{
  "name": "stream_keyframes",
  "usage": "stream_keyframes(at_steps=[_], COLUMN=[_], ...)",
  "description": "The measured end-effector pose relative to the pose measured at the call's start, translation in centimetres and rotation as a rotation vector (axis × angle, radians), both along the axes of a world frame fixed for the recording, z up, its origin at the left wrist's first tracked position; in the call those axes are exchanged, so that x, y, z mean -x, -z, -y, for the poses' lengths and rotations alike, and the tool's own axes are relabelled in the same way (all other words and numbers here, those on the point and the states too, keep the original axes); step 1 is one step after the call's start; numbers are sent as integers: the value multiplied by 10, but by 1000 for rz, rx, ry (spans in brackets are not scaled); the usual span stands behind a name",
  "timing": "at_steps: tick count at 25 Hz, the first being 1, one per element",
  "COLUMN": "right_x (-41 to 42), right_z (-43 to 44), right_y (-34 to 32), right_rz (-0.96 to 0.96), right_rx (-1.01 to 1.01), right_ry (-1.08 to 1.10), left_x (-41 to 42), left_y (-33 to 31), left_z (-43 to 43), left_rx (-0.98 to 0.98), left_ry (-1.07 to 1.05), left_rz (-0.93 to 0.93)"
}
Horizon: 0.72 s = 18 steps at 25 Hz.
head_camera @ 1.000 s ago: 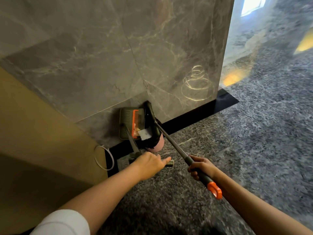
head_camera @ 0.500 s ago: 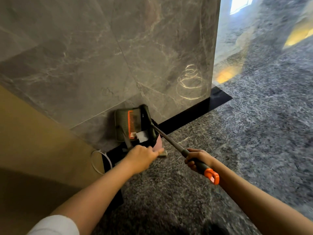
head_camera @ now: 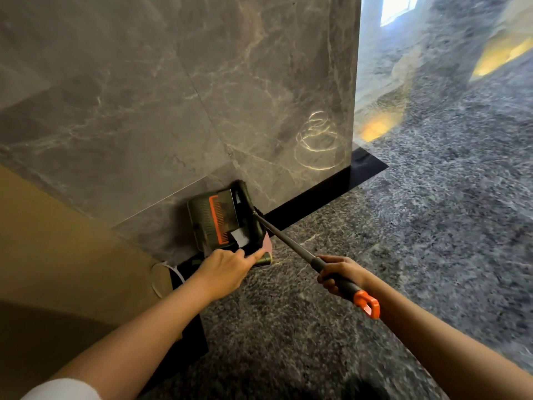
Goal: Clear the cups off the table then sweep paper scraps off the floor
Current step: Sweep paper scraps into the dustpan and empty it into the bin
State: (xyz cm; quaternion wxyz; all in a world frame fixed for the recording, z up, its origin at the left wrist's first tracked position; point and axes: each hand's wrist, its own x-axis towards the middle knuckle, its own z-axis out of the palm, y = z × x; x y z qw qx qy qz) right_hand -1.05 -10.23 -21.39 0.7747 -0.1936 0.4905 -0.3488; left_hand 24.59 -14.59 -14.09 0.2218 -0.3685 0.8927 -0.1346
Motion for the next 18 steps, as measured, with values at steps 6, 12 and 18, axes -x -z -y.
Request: stream_keyframes(at_steps=[6, 12, 18], right_x=[-3, -7, -7], right_z=[-4, -7, -9], right_y=[-3, -18, -34], right_rz=[-77, -84, -216], right_rx=[67, 116, 162], right_ry=[-120, -121, -110], left_x=[-3, -48, -79], left_y=[-21, -74, -93], left_z=[1, 8, -15], left_rx=[158, 351, 388], left_ry=[-222, -785, -1000], left_rz=[-275, -833, -1047])
